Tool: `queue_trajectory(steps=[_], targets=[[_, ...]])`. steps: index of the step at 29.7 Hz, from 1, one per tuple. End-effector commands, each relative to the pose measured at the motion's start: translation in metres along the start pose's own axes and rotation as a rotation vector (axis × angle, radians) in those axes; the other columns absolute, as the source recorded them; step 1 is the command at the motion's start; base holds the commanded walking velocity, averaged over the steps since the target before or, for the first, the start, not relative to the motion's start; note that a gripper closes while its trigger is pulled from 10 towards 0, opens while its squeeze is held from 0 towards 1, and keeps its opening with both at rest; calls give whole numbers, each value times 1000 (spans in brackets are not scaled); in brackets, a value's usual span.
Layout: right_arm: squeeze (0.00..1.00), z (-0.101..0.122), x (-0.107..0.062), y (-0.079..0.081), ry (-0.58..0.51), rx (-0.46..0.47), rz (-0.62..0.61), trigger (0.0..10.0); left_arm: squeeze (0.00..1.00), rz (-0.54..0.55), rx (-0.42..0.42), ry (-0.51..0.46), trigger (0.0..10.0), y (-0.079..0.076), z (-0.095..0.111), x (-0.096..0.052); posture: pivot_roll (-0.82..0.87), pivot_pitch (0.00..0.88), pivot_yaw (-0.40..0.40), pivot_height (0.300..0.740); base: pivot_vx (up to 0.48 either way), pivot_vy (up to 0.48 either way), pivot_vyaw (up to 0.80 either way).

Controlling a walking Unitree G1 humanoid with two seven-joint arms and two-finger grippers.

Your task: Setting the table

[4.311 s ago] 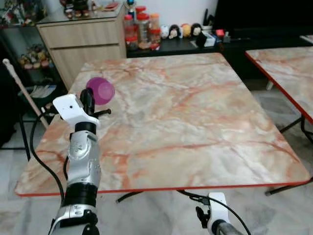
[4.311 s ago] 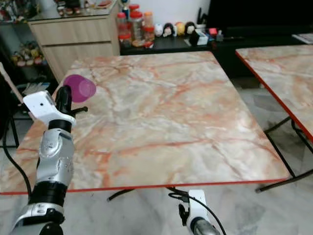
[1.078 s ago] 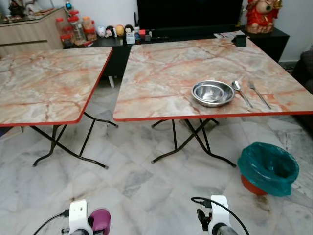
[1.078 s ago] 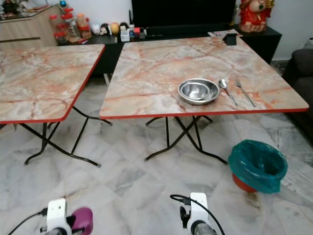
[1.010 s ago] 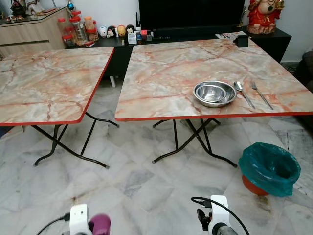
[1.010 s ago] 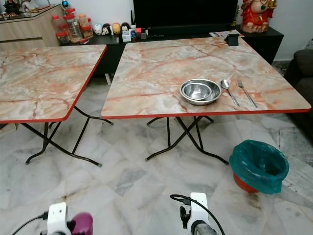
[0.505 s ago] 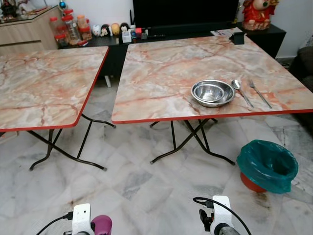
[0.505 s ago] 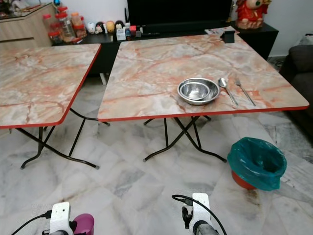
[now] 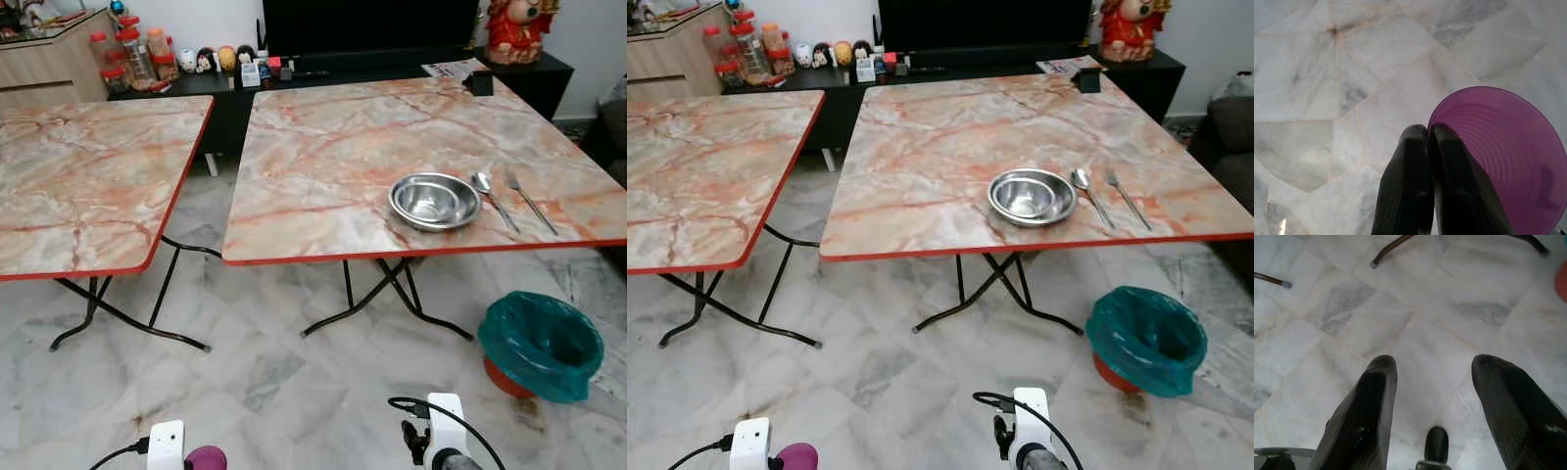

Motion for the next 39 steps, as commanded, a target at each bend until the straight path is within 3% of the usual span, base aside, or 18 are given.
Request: queue_trajectory(steps=[1,14,18,25,27,28,30,33,35,39], targets=[[0,-1,0,2,4,-1,4,10000,0,25,0,28,10000,8,-7,-1,-20,5,48,740,360,0,0],[0,-8,1,13,31,-45,47,10000,0,100,-65,27,10000,35,-15,-5,17,49,11,740,158,0,0],[0,-7,0,7,36,-63,45,10000,0,118,-99,24,10000,36,-19,-6,20,50,19,740,0,0,0],[0,-6,-2,-5,32,-56,21,10000,0,71,-84,40,10000,15,-26,-7,22,57,8,740,0,0,0],[0,-5,-3,-11,35,-65,12,10000,0,31,-40,40,10000,1,-24,-6,21,70,4,740,0,0,0],[0,-5,-3,-11,35,-65,12,10000,0,31,-40,40,10000,1,-24,-6,21,70,4,740,0,0,0],[0,0,-3,-16,25,-69,5,10000,0,-23,42,26,10000,-17,-17,-4,16,76,4,740,0,0,0],[0,4,-3,-19,12,-62,-1,10000,0,-45,68,5,10000,-26,-9,-3,11,79,1,740,0,-188,0],[0,6,-2,-15,5,-53,1,10000,0,-68,100,-25,10000,-32,3,-1,3,76,-11,740,0,-364,0],[0,6,0,-5,5,-64,28,10000,0,-66,110,-34,10000,-29,9,0,-26,83,-11,740,0,-383,0]])
Point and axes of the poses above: a point about 5 cm out from each wrist's last joint towards the gripper, its own x axis pointing out of the wrist towards the gripper, its own z axis along the axis of the wrist's last joint, y = z × x, the point moved 6 cm from there along x, pointing out of the wrist towards the gripper, and after that the axes turned 15 degrees about x, right-handed, at the moved point
